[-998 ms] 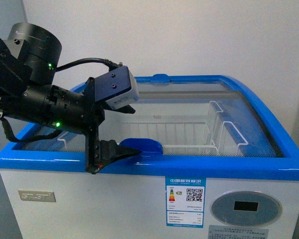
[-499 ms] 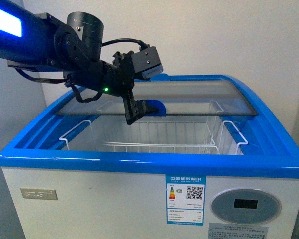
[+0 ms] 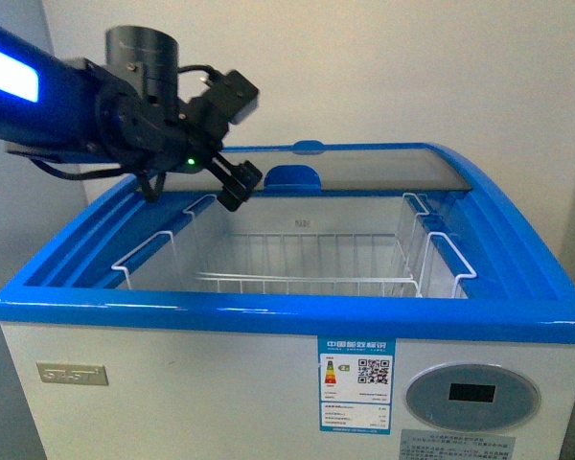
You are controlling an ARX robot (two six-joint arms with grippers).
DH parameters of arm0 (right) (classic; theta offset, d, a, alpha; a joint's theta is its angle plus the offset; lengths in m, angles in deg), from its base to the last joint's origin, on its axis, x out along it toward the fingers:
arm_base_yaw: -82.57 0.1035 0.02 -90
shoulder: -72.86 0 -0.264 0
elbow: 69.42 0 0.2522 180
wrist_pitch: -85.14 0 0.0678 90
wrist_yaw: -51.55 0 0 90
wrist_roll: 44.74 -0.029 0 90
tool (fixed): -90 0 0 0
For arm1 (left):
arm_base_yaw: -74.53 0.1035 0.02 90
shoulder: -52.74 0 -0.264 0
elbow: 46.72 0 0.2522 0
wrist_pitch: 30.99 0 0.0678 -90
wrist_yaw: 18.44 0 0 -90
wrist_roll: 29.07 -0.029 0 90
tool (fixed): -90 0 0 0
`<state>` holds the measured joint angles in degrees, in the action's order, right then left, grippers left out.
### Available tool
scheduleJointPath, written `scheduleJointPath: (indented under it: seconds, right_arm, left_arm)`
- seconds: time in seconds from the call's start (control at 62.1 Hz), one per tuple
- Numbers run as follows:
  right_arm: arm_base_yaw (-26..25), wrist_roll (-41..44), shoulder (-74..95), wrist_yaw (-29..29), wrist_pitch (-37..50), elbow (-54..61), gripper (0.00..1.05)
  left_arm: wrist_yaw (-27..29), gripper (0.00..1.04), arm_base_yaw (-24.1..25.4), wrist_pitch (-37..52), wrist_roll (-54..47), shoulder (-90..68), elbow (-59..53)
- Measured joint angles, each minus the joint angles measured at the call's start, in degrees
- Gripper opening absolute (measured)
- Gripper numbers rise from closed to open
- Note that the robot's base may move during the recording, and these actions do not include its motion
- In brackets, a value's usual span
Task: Put drink in fridge
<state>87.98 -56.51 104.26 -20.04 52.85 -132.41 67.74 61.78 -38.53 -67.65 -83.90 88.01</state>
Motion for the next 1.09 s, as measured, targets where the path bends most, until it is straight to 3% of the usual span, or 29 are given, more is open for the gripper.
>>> scheduleJointPath:
  seconds: [0.145,0.274,0.386,0.531,0.579,0.628,0.757,0.821,0.966,1.095]
  right_arm:
    - [0.0,0.0,0.0,0.0,0.0,0.0,0.41]
    - [0.0,0.0,0.0,-0.2,0.0,0.0,0.41]
    - [0.0,0.0,0.0,0.0,0.0,0.0,0.41]
    - [-0.9,1.6,1.0,-1.9,-2.5,-0.9,0.41]
    - [-4.1,9.6,4.9,-11.8,-15.2,-6.9,0.41]
    - [-4.2,18.4,8.8,-16.7,-22.3,-10.5,0.41]
    - [-1.5,40.2,22.5,-19.6,-15.6,-15.1,0.41]
    - [-0.4,46.0,30.6,-19.7,-15.0,-19.8,0.40]
    - [3.1,59.6,52.5,-19.4,-19.9,-34.2,0.40]
    - [7.3,66.3,64.8,-19.0,-21.3,-47.4,0.40]
  left_arm:
    - [-4.0,0.97,1.6,4.2,20.9,21.2,-24.4]
    - [-8.2,0.97,2.1,5.1,27.4,36.1,-40.8]
    - [4.5,0.82,3.0,19.0,33.2,46.8,-57.2]
    - [8.6,0.61,8.1,31.2,36.8,60.4,-78.3]
    - [8.7,0.50,9.3,33.3,37.5,64.5,-85.2]
    - [8.0,0.42,9.3,34.4,37.9,66.3,-89.5]
    - [4.2,0.13,10.6,36.5,38.1,70.6,-98.6]
    - [4.2,0.02,12.3,37.1,38.5,73.2,-101.3]
    - [3.7,0.03,12.7,37.4,38.4,78.5,-107.0]
    - [3.8,0.03,12.7,36.7,38.4,83.1,-110.5]
